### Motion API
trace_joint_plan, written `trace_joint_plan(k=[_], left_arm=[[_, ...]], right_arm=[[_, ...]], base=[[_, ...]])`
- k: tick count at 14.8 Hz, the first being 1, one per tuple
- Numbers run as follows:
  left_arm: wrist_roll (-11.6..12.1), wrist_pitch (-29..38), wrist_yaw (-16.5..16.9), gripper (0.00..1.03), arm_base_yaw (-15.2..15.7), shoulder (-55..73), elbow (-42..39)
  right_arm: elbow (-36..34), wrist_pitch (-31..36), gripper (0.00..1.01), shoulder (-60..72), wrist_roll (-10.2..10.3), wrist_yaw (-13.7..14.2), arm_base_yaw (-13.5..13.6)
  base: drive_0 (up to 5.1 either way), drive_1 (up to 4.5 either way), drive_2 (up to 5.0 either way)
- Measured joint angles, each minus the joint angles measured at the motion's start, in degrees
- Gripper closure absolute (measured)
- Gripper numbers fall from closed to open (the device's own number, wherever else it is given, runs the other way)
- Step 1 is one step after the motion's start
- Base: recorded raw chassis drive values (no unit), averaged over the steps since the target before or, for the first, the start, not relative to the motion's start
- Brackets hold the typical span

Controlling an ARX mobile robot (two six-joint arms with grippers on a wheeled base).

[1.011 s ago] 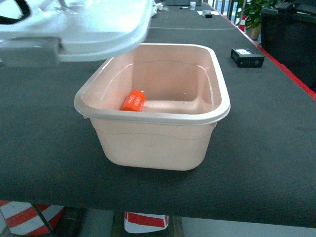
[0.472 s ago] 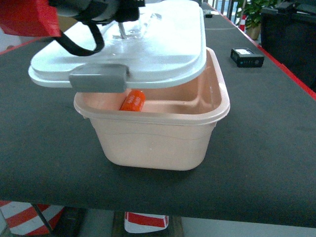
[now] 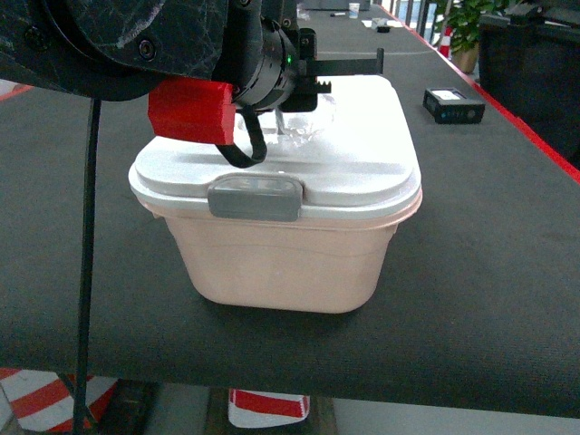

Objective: Pick capacitor and pack into box

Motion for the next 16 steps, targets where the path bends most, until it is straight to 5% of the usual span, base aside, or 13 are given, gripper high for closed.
trace_joint_plan(k=[8,16], left_arm=[[0.00,1.16,1.01,0.87,0.00,0.02,0.00],[1.81,5.51,1.86,0.03,1.53,-8.72,-1.55]], right_arm=[[0.00,0.00,0.03,0.00,0.00,0.00,0.00],[0.00,0.00,0.03,0.00,0.00,0.00,0.00]], base=[[0.0,0.00,0.0],[0.0,0.00,0.0]])
